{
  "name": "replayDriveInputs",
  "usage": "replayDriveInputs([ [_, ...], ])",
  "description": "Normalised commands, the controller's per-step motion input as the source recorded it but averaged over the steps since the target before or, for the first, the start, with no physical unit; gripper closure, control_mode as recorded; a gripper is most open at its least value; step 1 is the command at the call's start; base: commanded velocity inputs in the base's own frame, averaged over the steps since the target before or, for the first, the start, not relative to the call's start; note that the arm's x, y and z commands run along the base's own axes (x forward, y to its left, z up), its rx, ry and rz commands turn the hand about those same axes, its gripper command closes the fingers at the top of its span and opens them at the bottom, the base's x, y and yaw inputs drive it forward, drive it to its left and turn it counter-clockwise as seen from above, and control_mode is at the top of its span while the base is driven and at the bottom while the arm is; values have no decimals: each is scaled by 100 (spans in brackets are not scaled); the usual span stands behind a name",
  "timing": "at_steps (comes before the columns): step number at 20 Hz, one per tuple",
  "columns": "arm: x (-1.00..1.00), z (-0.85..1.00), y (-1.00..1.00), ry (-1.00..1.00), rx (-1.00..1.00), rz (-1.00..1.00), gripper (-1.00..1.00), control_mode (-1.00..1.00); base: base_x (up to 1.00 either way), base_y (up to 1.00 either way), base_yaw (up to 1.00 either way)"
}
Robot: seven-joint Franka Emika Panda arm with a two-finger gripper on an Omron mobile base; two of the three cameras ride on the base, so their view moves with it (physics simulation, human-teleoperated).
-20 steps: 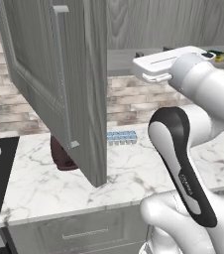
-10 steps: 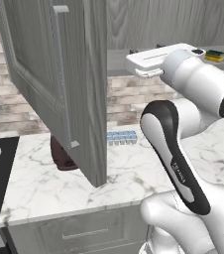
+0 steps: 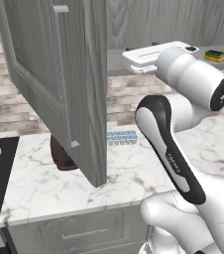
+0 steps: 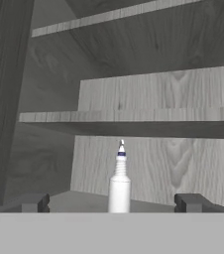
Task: Pick the spray and sponge from the cabinet and place them on the counter.
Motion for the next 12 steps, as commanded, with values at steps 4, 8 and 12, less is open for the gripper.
replayDriveInputs([
  [4,18,0,8,0,0,0,-100,-100,0,0,0],
  [8,15,0,6,0,0,0,-100,-100,0,0,0],
  [12,13,0,7,0,0,0,-100,-100,0,0,0],
])
